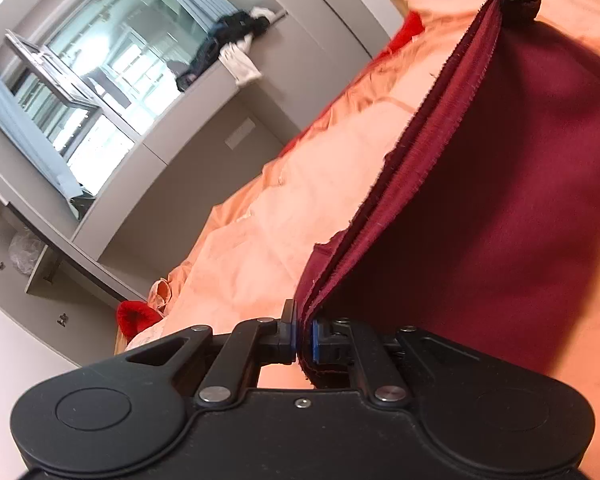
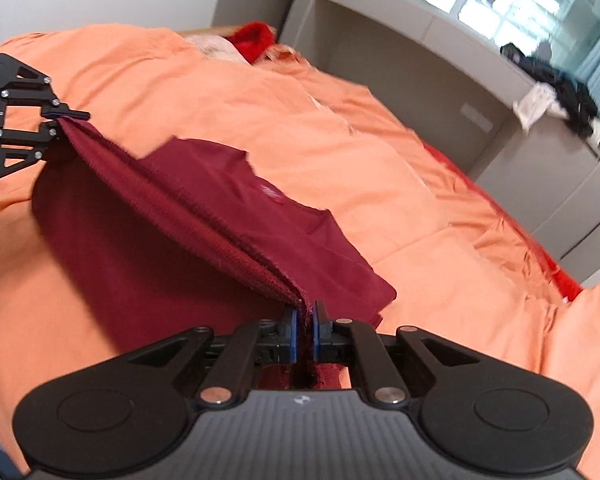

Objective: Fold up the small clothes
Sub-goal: 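Grasp the hem with both tools and fold it up toward the collar, then open both tools and lift them away from the folded shirt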

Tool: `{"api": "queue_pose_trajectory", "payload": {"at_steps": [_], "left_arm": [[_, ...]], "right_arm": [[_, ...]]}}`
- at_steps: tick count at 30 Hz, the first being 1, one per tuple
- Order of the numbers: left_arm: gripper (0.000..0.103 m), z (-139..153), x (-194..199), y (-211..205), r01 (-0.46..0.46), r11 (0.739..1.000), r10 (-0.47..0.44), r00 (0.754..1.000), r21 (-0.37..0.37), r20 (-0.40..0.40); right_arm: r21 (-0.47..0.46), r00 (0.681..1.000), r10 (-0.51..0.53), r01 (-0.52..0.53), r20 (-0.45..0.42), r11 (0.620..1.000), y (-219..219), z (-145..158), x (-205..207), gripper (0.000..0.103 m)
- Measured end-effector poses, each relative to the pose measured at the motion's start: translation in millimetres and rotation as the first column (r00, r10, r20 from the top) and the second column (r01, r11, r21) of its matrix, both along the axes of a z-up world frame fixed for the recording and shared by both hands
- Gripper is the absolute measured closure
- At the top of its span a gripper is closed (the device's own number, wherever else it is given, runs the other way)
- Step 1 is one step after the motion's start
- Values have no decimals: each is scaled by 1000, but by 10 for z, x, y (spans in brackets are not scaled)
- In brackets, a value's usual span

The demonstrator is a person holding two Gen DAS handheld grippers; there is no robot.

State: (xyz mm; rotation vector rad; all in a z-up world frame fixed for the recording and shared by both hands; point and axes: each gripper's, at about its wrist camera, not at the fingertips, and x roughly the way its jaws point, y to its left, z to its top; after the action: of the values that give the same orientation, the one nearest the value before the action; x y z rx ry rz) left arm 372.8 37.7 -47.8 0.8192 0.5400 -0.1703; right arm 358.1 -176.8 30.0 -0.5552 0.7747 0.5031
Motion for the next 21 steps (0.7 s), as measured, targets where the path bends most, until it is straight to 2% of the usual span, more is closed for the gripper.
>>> {"api": "queue_pose_trajectory", "payload": {"at_steps": [2, 8, 14, 15, 17, 18, 19, 21], "left_arm": [[95, -96, 316, 24, -6, 1000, 7, 1000, 5, -29], [95, -413, 1197, 147, -42, 998, 33, 987, -53, -154], [94, -636, 1702, 266, -64, 994, 42, 971, -88, -237], [90, -679, 1751, 286, -69, 993, 41, 963, -98, -265], [74, -744, 1788, 383, -93, 987, 52, 956, -133, -287], [47, -744, 1808, 445, -125, 979, 76, 956, -158, -284], [28, -736, 1831, 520, -165, 967, 110, 957, -194, -270], [21, -613, 1856, 770, -229, 920, 156, 959, -319, -238]], "right_arm": [[-1, 1000, -12, 12, -29, 1000, 12, -119, 287, 96], [12, 991, -49, 51, -127, 999, 34, -447, 1108, 96], [28, 973, -69, 77, -219, 997, -2, -771, 1706, 96], [32, 969, -66, 76, -237, 997, -9, -827, 1773, 96], [50, 960, -69, 86, -271, 995, -35, -941, 1902, 95], [65, 962, -85, 105, -258, 992, -70, -974, 1949, 84], [85, 965, -102, 126, -240, 988, -120, -986, 1986, 63], [156, 973, -150, 178, -177, 972, -283, -923, 2004, 52]]}}
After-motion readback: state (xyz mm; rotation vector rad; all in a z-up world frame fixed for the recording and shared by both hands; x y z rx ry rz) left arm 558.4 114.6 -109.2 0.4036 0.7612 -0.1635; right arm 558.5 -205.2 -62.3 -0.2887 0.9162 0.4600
